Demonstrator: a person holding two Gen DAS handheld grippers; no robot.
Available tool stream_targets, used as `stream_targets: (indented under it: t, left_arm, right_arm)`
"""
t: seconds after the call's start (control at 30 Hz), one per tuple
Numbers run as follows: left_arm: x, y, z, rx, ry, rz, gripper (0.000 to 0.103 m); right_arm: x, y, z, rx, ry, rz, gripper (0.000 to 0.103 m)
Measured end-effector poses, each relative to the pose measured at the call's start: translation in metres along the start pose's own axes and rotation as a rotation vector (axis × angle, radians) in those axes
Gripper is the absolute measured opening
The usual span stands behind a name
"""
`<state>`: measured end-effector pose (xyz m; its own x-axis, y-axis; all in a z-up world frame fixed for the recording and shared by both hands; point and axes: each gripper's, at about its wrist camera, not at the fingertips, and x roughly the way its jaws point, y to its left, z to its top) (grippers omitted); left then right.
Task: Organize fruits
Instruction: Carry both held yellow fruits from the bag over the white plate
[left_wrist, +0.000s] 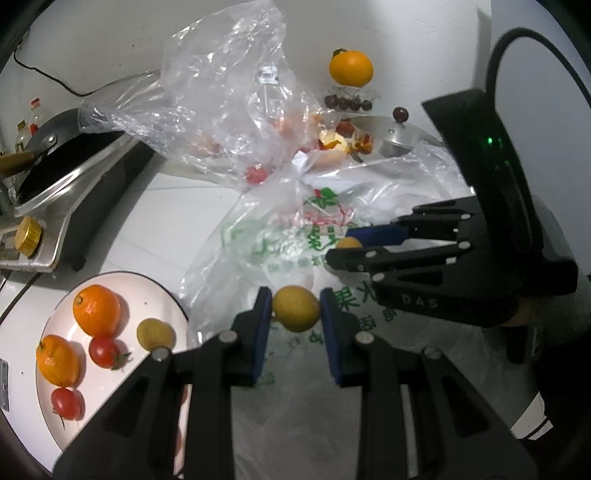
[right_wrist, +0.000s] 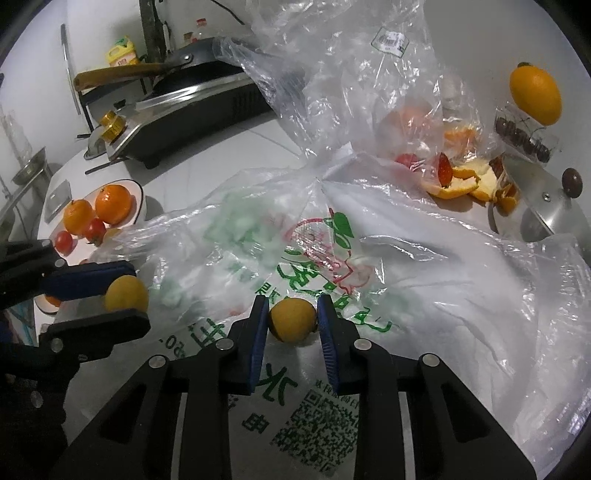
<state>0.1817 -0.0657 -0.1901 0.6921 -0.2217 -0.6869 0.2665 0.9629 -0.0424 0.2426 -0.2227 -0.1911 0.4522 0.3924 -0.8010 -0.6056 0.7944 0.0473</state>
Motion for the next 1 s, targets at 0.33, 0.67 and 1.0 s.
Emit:
stream_targets:
  t: [0.33,0.67,1.0]
  left_arm:
    - [-0.023,-0.001,-0.006,-0.002,-0.033,0.007,0.027]
    - [-0.049,0.013,-0.017,-0.022,-0.066,0.036,0.027]
    - [-0.071,0.036,-0.034,-0.072,-0.094,0.075,0.027]
  right_arm:
    - [-0.025,0.020,0.000,-0.016,-0.038,0.024,0.029]
    - [-0.042,0.048,0.002,-0.051,-0.058,0.036,0.029]
    - [-0.050,0.080,0.008,-0.098,-0.068,0.060,0.029]
